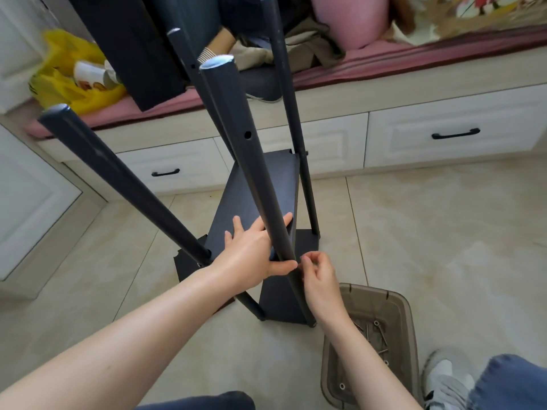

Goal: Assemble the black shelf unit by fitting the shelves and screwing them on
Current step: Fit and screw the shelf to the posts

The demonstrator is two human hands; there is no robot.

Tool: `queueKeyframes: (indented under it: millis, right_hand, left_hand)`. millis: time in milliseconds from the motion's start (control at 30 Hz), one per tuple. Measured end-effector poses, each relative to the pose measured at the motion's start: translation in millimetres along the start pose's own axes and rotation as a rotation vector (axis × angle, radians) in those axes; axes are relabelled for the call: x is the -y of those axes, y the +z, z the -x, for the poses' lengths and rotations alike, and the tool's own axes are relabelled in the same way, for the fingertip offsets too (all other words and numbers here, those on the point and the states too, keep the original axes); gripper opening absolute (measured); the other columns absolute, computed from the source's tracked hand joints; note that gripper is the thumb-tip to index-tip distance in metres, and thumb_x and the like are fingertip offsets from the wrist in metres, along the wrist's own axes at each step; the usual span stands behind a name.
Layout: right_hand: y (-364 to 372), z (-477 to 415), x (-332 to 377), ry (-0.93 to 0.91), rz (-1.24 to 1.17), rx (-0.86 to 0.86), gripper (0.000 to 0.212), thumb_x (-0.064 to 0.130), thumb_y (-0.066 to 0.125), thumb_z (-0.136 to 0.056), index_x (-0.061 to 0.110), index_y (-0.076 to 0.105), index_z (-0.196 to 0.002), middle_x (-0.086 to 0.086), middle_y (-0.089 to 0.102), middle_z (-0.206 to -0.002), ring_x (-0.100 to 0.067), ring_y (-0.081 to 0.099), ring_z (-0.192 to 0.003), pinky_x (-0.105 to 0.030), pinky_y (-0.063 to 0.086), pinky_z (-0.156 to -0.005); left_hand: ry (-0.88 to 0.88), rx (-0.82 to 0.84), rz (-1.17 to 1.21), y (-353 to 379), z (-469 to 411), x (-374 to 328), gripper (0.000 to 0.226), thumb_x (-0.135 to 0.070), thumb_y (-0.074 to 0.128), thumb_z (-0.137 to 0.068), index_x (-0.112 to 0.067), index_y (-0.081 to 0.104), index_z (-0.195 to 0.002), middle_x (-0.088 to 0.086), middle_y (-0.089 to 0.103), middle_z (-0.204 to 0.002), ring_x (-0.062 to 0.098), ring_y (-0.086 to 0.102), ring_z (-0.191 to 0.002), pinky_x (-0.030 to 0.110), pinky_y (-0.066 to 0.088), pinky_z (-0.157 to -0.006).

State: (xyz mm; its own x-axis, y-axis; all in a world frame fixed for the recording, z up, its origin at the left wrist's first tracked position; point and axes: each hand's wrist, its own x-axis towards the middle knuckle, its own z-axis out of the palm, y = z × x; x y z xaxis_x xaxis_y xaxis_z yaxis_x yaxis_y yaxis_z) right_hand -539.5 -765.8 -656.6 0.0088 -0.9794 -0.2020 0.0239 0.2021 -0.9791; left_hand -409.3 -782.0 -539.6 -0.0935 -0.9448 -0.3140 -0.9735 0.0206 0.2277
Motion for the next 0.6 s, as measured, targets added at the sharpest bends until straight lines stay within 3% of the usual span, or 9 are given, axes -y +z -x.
queueKeyframes:
  millis: [233, 400, 600]
  right_hand:
    - [30, -15, 8, -0.048, 0.043, 0.082, 0.014, 0.032, 0.047, -0.103, 0.025, 0.055, -0.094, 0.002, 0.063, -0.088, -0.009, 0.062, -0.084, -0.024, 0.050, -0.074]
    - [59, -20, 14, -0.076, 0.089, 0.142, 0.014, 0.034, 0.048, -0.103, 0.028, 0.056, -0.092, 0.006, 0.061, -0.085, 0.001, 0.058, -0.077, -0.020, 0.046, -0.070]
    - [89, -28, 18, -0.081, 0.126, 0.185, 0.015, 0.035, 0.048, -0.102, 0.026, 0.056, -0.093, 0.004, 0.060, -0.086, -0.004, 0.059, -0.080, -0.021, 0.046, -0.073]
  left_hand:
    - [0.033, 0.017, 0.116, -15, 5, 34, 0.092, -0.050, 0.066, -0.092, -0.056, -0.001, -0.155, -0.017, -0.004, -0.168, 0.040, -0.018, -0.152, 0.063, -0.002, -0.120]
    - [0.048, 0.005, 0.224, -29, 12, 74, 0.089, -0.045, 0.069, -0.092, -0.059, 0.005, -0.153, -0.017, -0.009, -0.168, 0.031, 0.005, -0.156, 0.058, 0.020, -0.122]
    - [0.096, -0.091, 0.367, -31, 19, 113, 0.081, -0.039, 0.070, -0.091, -0.077, 0.012, -0.132, -0.021, 0.003, -0.167, 0.017, 0.019, -0.153, 0.056, 0.022, -0.122]
